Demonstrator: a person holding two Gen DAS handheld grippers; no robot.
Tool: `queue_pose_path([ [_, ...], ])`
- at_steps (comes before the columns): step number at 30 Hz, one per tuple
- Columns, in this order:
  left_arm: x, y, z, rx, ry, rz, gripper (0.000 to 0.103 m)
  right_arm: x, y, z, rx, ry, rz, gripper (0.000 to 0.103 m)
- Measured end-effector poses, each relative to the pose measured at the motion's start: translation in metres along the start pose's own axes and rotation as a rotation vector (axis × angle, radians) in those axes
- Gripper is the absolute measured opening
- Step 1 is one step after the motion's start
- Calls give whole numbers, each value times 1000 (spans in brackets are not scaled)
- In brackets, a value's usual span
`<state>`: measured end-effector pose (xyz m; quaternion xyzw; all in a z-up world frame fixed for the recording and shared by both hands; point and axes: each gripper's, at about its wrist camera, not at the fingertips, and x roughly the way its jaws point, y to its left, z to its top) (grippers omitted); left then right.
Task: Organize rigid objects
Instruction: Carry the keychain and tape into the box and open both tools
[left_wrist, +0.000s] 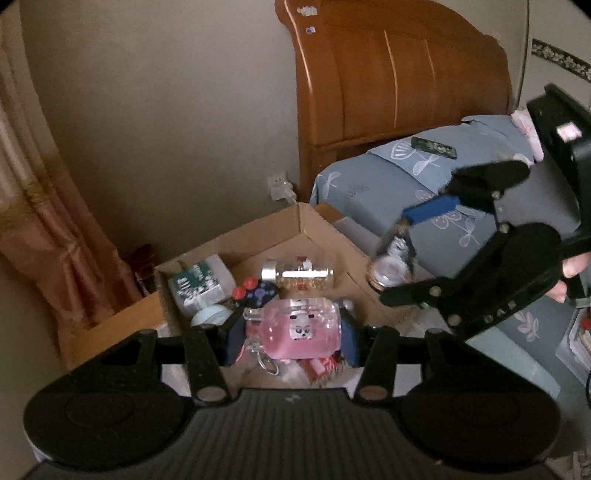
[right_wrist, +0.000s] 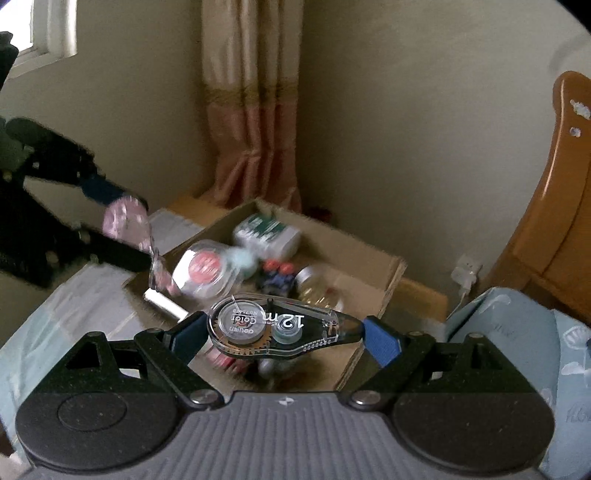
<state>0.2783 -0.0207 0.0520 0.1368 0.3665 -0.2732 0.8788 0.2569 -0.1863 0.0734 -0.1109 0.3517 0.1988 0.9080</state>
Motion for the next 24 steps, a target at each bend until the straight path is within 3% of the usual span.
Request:
queue_pose_path([
  [9, 57, 7, 12, -37, 44, -1, 51, 44, -33, 31, 62, 21, -30, 93],
  [13, 70, 9, 10, -44, 26, 35, 85, 61, -42, 34, 88, 43, -40, 93],
  [14, 70, 9, 8, -52, 15, 31, 89, 66, -44, 35, 96, 50, -40, 93],
  [20, 61, 7, -7, -60, -13, 45, 96, 94, -56, 46, 164, 67, -61, 93],
  [22, 58, 5, -11, -51, -13, 45, 96, 103, -57, 48, 178, 78, -69, 103],
  [24, 48, 5, -17, -42, -18, 58, 96, 107, -57, 47, 196, 83, -79, 103],
])
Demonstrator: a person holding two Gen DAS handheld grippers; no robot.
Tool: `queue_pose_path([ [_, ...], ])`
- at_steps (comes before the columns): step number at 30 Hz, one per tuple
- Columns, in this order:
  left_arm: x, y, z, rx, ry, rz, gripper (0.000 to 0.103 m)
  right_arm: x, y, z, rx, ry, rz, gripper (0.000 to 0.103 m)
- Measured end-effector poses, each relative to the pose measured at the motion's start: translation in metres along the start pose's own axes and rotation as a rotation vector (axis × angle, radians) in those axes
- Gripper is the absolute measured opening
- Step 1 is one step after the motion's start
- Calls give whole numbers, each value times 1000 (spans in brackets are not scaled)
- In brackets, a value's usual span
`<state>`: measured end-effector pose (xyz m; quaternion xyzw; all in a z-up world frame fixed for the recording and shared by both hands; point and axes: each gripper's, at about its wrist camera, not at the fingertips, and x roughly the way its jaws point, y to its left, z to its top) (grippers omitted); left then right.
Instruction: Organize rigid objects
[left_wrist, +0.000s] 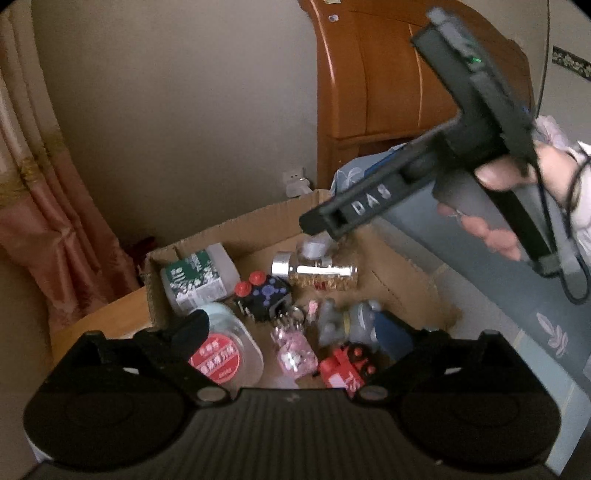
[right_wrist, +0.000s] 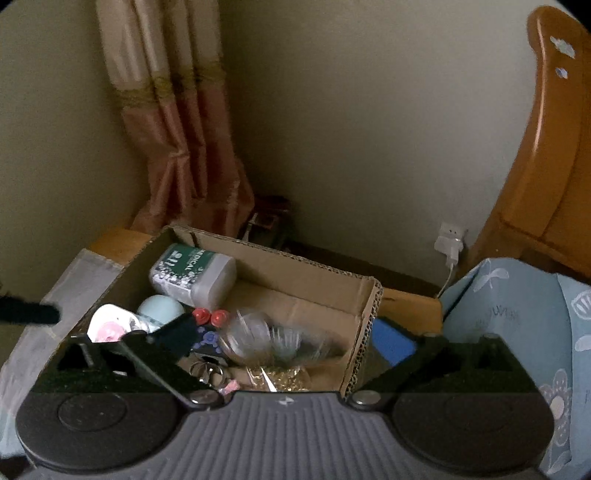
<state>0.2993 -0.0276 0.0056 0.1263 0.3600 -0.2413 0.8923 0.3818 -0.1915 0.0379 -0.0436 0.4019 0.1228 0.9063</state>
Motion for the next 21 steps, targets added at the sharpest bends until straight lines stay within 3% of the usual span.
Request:
queue_pose_path([
  [8, -23, -7, -19, 6, -53, 59, 98, -17, 10, -15, 8, 21, 1, 103],
  [12, -37, -8, -26, -45, -79, 81, 102, -37, 18, -20, 21, 12, -4, 103],
  [18, -62, -13, -48, -139, -145, 161, 102, -71, 38, -47, 16, 9, -89, 103],
  [21, -68, -15, -60, -204, -112, 216, 102, -82, 51, -74, 10, 7, -147, 103],
])
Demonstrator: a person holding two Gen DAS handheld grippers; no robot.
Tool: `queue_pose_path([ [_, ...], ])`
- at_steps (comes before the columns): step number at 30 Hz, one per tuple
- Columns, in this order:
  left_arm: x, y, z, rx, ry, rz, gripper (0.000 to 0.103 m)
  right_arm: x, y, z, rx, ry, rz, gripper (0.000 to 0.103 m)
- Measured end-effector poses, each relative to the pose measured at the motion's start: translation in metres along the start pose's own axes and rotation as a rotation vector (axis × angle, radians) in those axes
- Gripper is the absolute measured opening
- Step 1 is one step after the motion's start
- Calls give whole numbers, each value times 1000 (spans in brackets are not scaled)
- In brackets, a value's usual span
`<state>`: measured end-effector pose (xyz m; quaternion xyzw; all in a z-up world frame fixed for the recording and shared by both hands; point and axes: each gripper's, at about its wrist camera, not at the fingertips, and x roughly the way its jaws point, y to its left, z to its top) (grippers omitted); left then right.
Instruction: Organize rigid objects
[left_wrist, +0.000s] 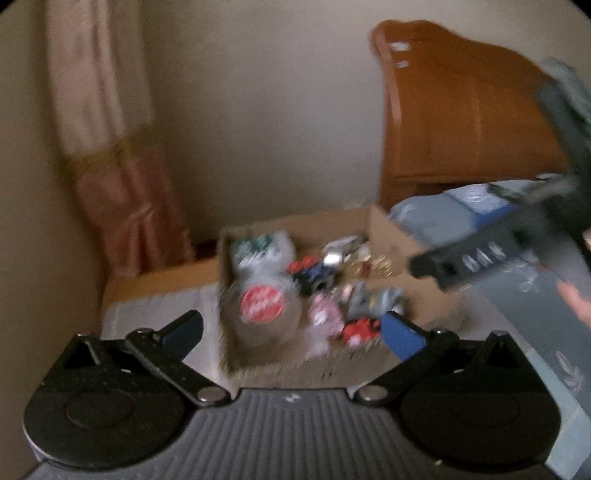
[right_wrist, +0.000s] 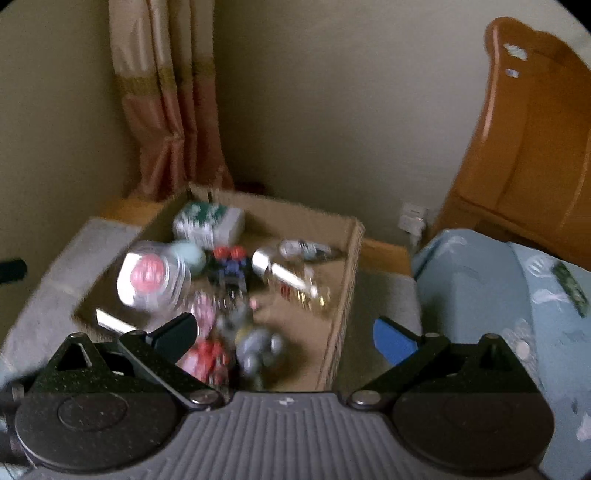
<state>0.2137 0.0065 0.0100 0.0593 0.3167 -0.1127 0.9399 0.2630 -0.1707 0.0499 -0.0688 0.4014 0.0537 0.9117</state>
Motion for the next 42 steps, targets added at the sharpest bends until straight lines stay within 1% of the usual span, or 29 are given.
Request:
queue_pose_path([
  [3, -2, -1, -17, -49, 61, 65, 102, -5, 10, -30, 45, 10, -30, 103],
  [5, -4, -2, -28, -89, 109, 112, 102, -8, 14, -52, 108, 38, -28, 103],
  [6, -5, -3, -34, -105, 125, 121, 102, -9, 16, -61, 128, 45, -26, 103],
  [10, -14, -4, -53, -158, 155, 110, 102, -17, 28, -95, 179, 96, -59, 103],
  [13, -28, -8, -57, -164, 150, 106, 102, -32, 36, -110, 188, 98, -62, 103],
  [15, -36, -10, -58, -154, 139, 116, 102, -41, 41, -114, 182, 88, -68, 103],
  [18, -45, -13, -56, -139, 122, 149, 102, -56, 44, -117, 176, 62, -80, 103],
  [23, -61, -16, -51, -124, 92, 160, 102, -74, 44, -113, 177, 18, -89, 103],
  [26, -64, -18, -48, -122, 86, 171, 102, -82, 43, -112, 189, -12, -85, 103],
  [29, -64, -19, -48, -121, 88, 185, 102, -84, 41, -112, 199, -27, -92, 103],
  [42, -63, -23, -48, -118, 93, 181, 102, -84, 41, -113, 198, -32, -88, 103],
])
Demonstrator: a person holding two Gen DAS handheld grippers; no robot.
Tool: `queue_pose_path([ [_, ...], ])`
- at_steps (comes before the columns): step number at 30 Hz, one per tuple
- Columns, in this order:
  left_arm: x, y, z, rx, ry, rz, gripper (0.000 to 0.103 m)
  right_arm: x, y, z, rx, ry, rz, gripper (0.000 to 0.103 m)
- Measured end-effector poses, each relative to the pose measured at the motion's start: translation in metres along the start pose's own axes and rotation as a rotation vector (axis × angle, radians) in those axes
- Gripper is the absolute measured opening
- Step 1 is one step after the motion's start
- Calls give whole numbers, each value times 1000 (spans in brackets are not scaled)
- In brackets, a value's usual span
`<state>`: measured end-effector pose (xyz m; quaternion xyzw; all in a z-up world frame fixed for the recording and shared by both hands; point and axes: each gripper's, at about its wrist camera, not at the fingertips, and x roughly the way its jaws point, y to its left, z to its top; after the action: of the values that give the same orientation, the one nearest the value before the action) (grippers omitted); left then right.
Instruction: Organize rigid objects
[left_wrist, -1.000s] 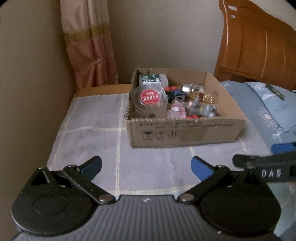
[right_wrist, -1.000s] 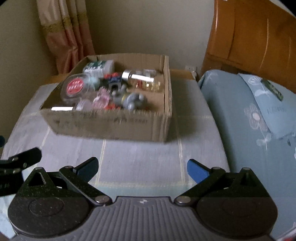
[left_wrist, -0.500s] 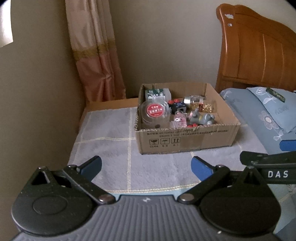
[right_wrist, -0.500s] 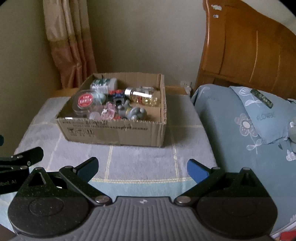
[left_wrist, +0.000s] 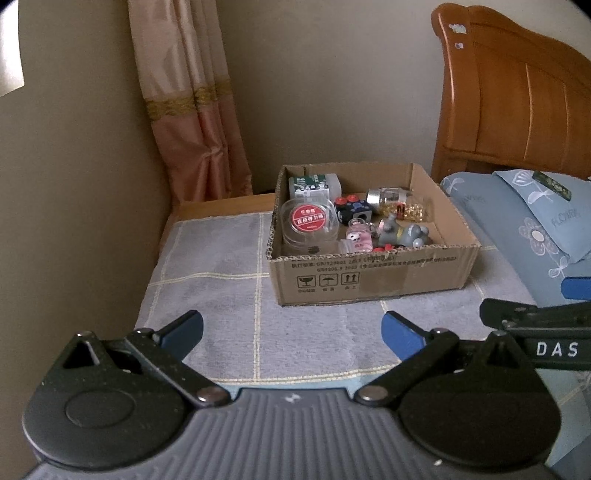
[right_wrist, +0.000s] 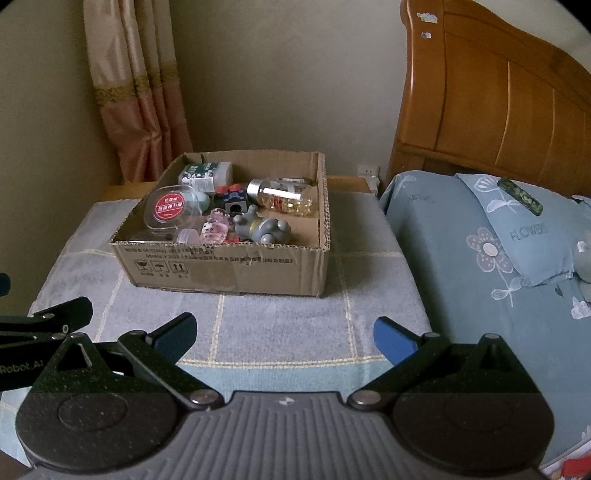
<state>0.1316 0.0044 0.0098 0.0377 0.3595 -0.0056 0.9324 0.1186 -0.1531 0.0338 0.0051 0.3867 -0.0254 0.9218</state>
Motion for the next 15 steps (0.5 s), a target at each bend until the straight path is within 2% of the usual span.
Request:
queue_pose_path([
  [15, -1, -2, 2, 3, -8, 0, 102, 1, -1, 1, 7, -1, 6, 103],
])
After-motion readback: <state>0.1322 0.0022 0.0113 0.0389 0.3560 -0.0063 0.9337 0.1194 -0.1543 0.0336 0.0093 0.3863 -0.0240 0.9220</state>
